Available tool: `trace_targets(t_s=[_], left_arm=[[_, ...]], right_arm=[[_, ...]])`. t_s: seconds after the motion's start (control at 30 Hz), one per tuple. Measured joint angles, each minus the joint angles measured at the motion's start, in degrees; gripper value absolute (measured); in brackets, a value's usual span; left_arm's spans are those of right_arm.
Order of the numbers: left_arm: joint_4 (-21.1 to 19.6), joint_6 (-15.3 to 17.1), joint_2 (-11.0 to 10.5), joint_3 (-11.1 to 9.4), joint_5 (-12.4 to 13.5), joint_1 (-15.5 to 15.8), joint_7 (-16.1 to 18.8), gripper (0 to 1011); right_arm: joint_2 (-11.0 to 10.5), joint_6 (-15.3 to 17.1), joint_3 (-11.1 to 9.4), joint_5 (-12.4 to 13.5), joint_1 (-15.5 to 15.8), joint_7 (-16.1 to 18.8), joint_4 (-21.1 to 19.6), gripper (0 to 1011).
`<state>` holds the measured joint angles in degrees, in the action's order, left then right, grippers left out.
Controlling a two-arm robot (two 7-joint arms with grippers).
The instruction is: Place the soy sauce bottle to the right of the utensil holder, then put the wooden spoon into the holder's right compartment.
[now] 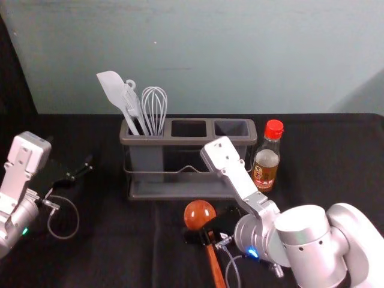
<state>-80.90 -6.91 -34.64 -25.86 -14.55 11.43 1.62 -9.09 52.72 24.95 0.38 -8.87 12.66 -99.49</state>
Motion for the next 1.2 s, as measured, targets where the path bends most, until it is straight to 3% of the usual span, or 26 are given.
trace_targets(t_s=[0.47,1.2], left_arm=[[0.0,0.0,0.0,0.0,0.0,0.0,0.0,1012],[0.0,0.0,0.0,0.0,0.0,0.0,0.0,1011]], right_arm=[[2.6,0.5,-0.3,-2.3,-1.4,0.0,3.1,1002],[4.9,0.4,-1.2,-5.6,-1.7,0.9,4.8,1002]])
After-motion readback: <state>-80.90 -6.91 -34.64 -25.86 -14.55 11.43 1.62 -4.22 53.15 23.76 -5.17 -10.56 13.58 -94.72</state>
